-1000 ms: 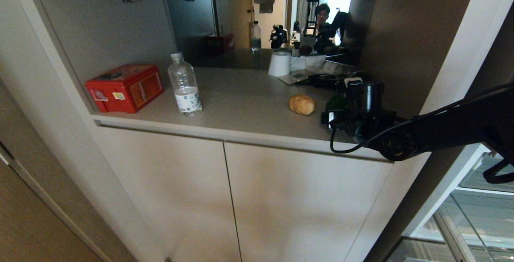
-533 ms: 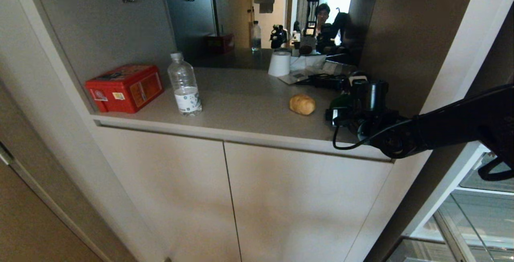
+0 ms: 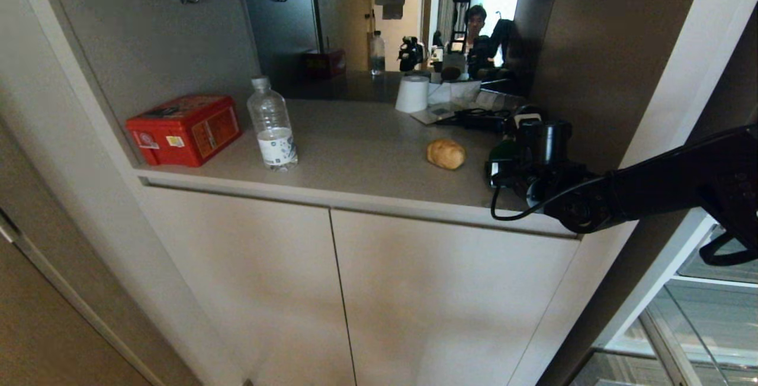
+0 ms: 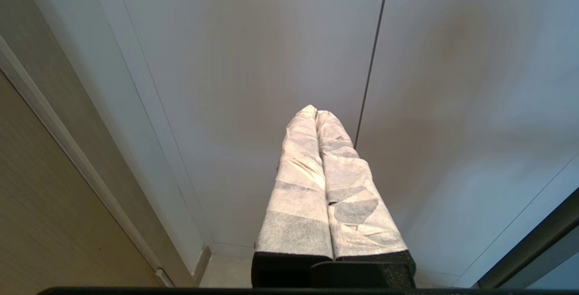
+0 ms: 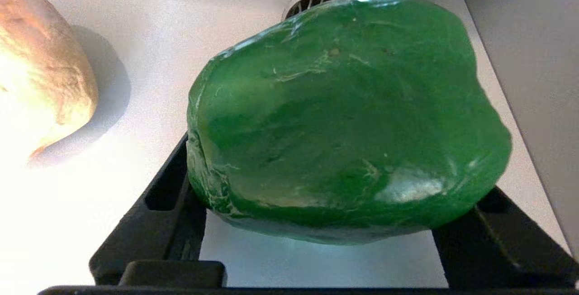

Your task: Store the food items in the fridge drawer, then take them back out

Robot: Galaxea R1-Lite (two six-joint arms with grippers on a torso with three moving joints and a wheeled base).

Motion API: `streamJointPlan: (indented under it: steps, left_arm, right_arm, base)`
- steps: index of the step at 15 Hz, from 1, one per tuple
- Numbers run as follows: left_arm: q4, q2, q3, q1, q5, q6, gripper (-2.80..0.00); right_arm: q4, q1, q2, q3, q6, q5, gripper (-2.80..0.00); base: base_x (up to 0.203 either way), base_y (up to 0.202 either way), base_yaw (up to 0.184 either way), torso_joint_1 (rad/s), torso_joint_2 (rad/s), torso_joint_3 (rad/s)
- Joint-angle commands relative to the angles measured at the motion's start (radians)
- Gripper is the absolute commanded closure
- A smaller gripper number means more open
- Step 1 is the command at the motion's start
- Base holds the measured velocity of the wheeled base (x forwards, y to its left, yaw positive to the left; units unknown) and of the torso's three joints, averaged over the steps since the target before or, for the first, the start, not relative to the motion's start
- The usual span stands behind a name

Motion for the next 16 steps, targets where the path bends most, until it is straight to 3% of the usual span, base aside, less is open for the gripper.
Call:
streamJointPlan:
  steps: [1,7,16]
  left_arm:
    - [-0.001,0.000,0.011,0.000,0.000,0.000,0.00]
    - [-0.001,0.000,0.011,0.000,0.000,0.000,0.00]
    - [-0.001,0.000,0.011,0.000,0.000,0.000,0.00]
  right_arm:
    - [-0.004,0.002,-0.014,0.003,-0.001,-0.004,0.00]
    - [-0.003,0.060,-0.180,0.111,-0.003,-0.008,0.00]
    - [0.002,0.271,-0.787,0.738,0.017,-0.002,0.00]
  base:
    - [0.000,0.000,0.000,0.000,0.00,0.000]
    - [0.000,0.000,0.000,0.000,0.00,0.000]
    - [0.000,0.000,0.000,0.000,0.00,0.000]
